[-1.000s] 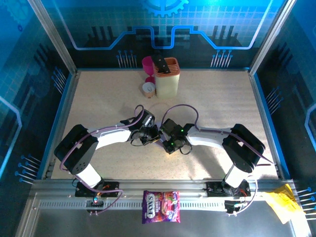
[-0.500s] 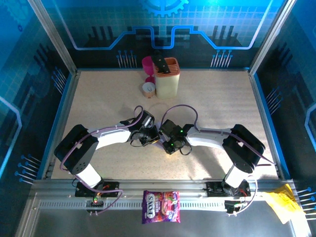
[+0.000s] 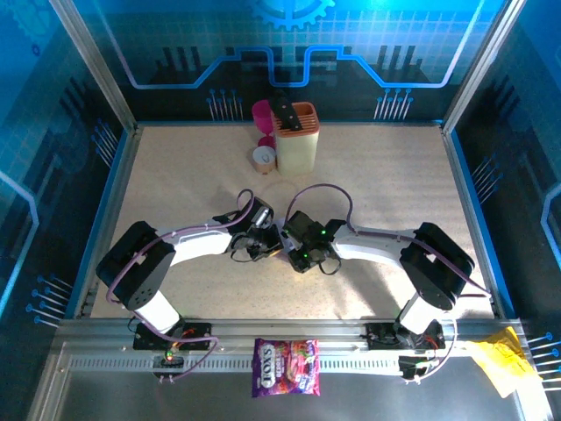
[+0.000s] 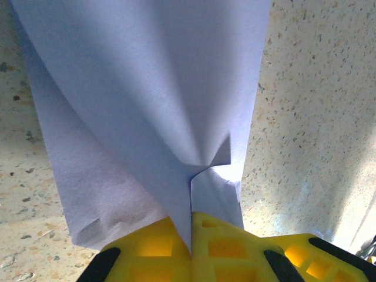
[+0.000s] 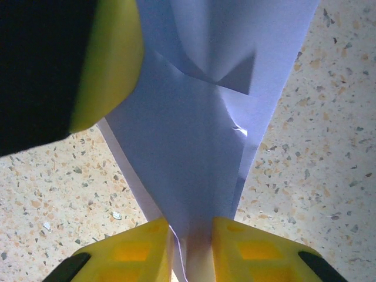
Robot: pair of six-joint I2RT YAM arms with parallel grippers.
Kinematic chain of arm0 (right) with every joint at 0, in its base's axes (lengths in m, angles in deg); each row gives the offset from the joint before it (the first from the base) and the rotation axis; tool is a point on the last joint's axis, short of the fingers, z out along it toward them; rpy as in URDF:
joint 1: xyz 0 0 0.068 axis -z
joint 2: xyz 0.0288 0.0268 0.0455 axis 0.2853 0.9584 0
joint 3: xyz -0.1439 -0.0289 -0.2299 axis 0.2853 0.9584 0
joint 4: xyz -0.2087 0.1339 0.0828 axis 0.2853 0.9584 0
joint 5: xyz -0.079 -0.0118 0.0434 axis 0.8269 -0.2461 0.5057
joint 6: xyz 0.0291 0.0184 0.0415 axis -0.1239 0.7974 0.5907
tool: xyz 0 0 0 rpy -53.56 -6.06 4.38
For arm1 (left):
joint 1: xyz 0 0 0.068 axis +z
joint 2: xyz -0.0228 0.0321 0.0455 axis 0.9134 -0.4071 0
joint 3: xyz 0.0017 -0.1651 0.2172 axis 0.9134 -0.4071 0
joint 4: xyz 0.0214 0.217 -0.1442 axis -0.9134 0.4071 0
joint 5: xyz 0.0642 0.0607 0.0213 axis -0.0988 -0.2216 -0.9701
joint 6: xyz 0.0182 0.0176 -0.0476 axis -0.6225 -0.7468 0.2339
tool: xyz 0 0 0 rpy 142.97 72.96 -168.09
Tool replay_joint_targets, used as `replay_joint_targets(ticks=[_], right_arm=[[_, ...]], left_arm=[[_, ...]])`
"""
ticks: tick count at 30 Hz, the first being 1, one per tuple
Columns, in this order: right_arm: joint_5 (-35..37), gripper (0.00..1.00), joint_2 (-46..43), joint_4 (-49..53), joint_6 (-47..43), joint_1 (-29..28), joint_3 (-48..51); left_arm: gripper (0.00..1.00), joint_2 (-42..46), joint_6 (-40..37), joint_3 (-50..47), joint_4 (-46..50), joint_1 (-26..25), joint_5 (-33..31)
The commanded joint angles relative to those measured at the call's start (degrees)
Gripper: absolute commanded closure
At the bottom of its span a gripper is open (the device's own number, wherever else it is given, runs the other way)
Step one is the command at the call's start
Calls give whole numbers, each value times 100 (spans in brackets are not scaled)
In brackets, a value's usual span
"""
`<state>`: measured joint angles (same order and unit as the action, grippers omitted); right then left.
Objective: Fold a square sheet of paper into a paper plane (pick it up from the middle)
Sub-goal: Fourth fold the wing at the center of the table.
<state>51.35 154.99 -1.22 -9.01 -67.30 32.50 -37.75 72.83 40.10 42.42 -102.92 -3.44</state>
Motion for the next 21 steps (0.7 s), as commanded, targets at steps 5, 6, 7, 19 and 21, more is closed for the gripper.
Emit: replay_joint_targets(ticks=[5, 6, 7, 19, 21], right_arm=[[61, 86, 28, 49, 39, -98, -22], [64, 88, 44, 40, 46, -98, -14], [51, 88, 74, 36, 48, -96, -6], [-53, 100, 342, -264, 245, -193, 273], [-36, 100, 393, -327, 298, -215, 328]], left_arm=[[100, 109, 58, -58, 23, 39, 93], [100, 108, 68, -58, 12, 39, 95], [100, 115, 74, -58, 10, 39, 90], [100, 251, 108, -75, -83, 31, 69], [100, 283, 100, -79, -85, 30, 58]])
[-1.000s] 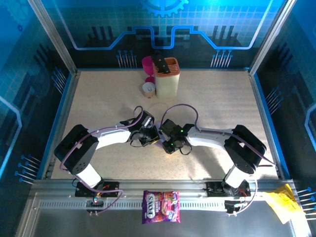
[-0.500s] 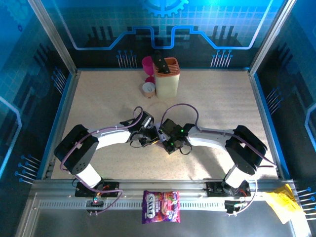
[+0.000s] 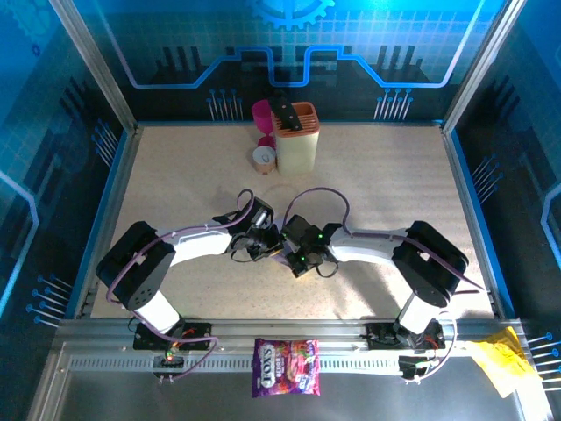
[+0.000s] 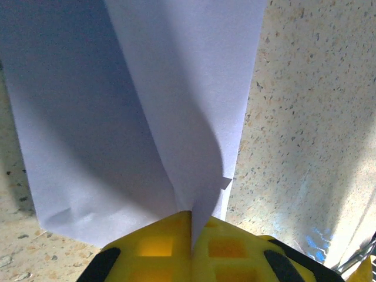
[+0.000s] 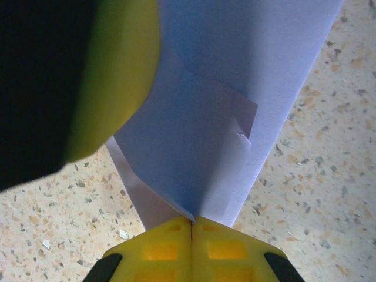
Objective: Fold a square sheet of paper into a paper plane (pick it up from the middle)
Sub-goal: Fourth fold the wing at the center of the table.
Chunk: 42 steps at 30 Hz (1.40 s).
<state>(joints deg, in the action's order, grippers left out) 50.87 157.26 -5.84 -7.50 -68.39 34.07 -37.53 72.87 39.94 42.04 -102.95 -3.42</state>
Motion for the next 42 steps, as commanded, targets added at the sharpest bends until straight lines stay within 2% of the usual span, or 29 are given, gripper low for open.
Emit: replay_joint_targets(ticks=[1, 5, 8, 10, 17, 19, 21, 23, 24, 32, 37, 38, 40, 42], right_arm=[[10, 100, 180, 103, 173, -114, 171], [8, 100, 230, -59, 287, -114, 393], [-29, 100, 260, -173, 395, -119, 483], [-55, 100, 287, -281, 500, -120, 562], [-224, 100, 287, -470, 741, -95, 751], [-364, 100, 275, -451, 772, -59, 747], [-480, 100, 266, -482, 838, -32, 799], [-631, 100, 275, -542, 910, 12, 860], [-697, 100, 293, -587, 958, 47, 904], [-1118, 100, 472, -1022, 1237, 224, 1172], [-1191, 100, 547, -1198, 1318, 294, 1323], [-1197, 100, 523, -1216, 1312, 303, 1341], [-1190, 100, 438, -1210, 1256, 320, 1361], [-1170, 100, 342, -1143, 1155, 321, 1343]], left_arm=[[96, 284, 84, -53, -42, 31, 42], [76, 372, 70, -104, -61, 32, -9], [55, 469, 41, -153, -93, 23, -68], [49, 548, 22, -182, -63, 15, -125], [51, 844, -67, -321, 45, -63, -473], [63, 924, -72, -371, 65, -115, -623], [83, 986, -78, -427, 58, -160, -730], [97, 1022, -83, -494, 1, -201, -791], [100, 1025, -88, -533, -49, -220, -805], [100, 1038, 31, -1062, -608, -336, -1130], [100, 1401, 165, -1448, -952, -337, -1535], [98, 1528, 206, -1526, -957, -337, -1678], [88, 1829, 221, -1675, -962, -325, -1931], [72, 2143, 191, -1720, -778, -328, -2221]])
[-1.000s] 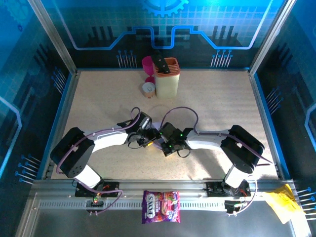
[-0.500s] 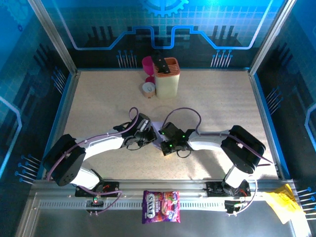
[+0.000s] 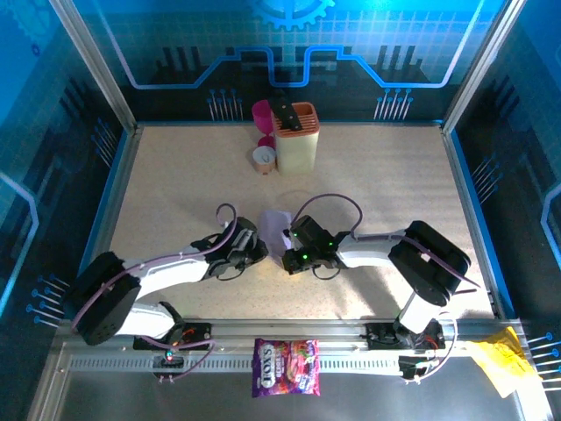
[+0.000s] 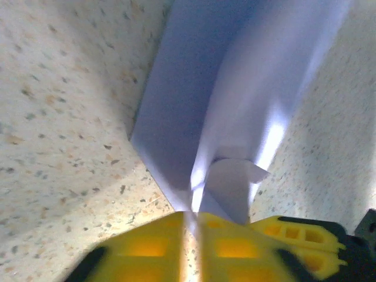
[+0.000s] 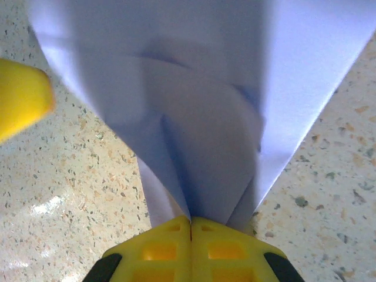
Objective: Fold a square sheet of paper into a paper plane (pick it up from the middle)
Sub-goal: Fourth fold the wing at the center of the table.
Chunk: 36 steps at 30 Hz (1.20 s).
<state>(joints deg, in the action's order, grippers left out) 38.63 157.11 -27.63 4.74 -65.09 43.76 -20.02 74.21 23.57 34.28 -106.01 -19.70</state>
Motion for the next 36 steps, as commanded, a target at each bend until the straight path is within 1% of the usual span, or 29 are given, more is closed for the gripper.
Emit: replay_joint_targets(ticks=[1, 2, 5, 7, 10, 14, 17, 19, 23, 29, 36], right_arm=[[77, 100, 308, 1088, -130, -9, 354], [108, 100, 260, 1127, -196, -1, 341], [186, 100, 118, 1275, -435, 55, 292], [192, 100, 35, 1350, -677, 128, 245], [115, 100, -6, 1515, -1107, 294, 144], [-175, 100, 122, 1664, -1625, 460, -85], [-458, 100, 301, 1710, -1811, 552, -209], [-521, 100, 342, 1695, -1863, 558, -230], [-537, 100, 358, 1649, -1828, 571, -200], [-528, 100, 377, 1587, -1760, 571, -113], [-522, 100, 355, 1578, -1754, 571, -85]], left_arm=[[69, 530, 13, -120, 30, -13, -684], [67, 638, -34, -131, 81, -1, -741], [67, 845, -155, -78, 288, 30, -810], [69, 898, -232, -49, 365, 48, -795], [69, 902, -287, -7, 373, 48, -679], [65, 763, -338, 74, 375, 48, -440], [58, 590, -362, 149, 317, 39, -229], [52, 474, -435, 238, 314, 39, -120], [47, 170, -493, 415, 263, 39, 77], [46, -373, -518, 695, 199, 42, 354], [49, -706, -547, 929, 398, 48, 310]])
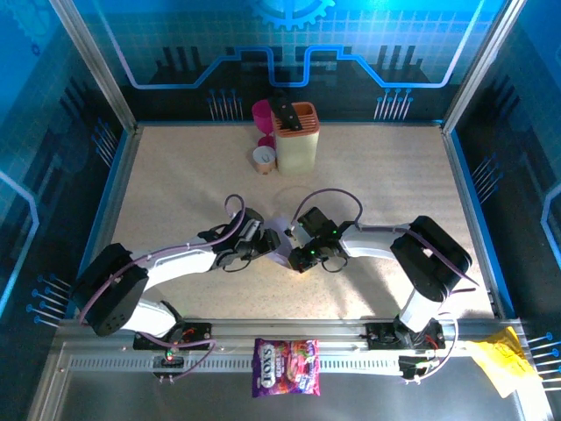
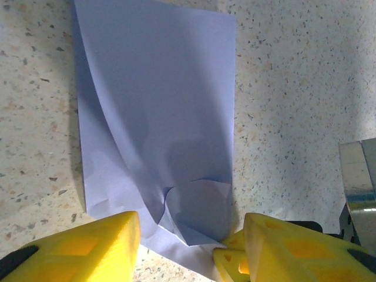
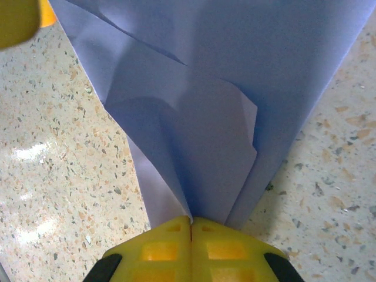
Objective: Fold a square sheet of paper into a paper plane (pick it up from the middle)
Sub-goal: Fourth fold the wing at the center of the table.
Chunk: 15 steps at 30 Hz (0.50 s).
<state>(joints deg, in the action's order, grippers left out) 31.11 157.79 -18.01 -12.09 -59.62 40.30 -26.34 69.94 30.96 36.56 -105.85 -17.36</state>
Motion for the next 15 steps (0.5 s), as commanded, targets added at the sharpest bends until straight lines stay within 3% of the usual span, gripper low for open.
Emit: replay_joint_targets(ticks=[1, 15], right_arm=[[220, 100, 277, 608, -66, 24, 268], [232, 100, 260, 564, -46, 24, 313]], left_arm=[[50, -92, -132, 209, 227, 37, 38], [59, -360, -242, 373, 570, 186, -44]])
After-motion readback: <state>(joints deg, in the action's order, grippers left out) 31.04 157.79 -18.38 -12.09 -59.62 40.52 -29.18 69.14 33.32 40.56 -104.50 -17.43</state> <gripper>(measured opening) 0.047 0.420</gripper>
